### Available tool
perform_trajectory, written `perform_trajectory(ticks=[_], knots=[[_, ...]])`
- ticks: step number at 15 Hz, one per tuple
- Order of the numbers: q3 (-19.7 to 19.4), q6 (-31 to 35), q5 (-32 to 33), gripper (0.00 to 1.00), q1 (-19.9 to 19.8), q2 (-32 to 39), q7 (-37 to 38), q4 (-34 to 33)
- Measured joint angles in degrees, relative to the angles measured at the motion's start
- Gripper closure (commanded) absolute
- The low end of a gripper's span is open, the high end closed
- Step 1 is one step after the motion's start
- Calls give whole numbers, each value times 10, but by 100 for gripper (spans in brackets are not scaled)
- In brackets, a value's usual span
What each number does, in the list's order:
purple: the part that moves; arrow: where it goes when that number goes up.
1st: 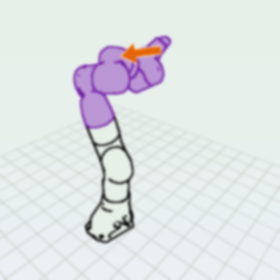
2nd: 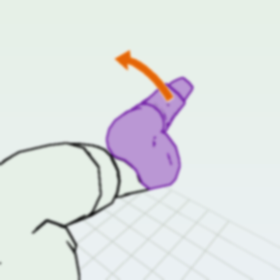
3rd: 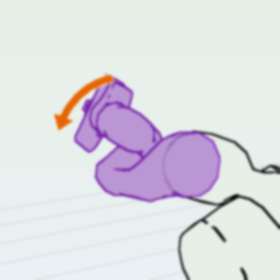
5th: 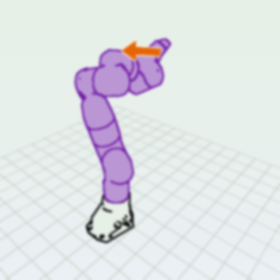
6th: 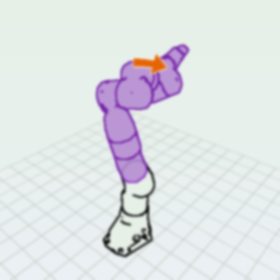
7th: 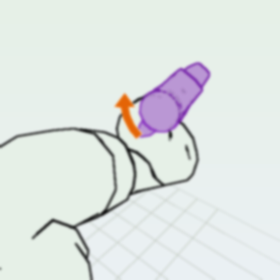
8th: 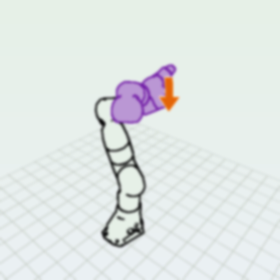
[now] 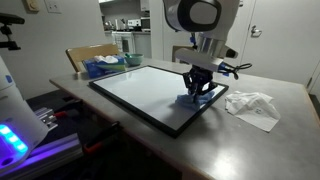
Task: Use the blue cloth to wipe the whiteboard
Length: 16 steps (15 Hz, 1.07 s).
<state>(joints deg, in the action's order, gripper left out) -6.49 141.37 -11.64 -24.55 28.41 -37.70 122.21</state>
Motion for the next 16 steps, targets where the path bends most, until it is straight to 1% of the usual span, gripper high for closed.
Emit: perform_trajectory(ticks=[7, 16], knots=[[3, -43, 24, 97, 4, 44, 15, -82], [9, -96, 34, 97, 8, 100, 18, -188]])
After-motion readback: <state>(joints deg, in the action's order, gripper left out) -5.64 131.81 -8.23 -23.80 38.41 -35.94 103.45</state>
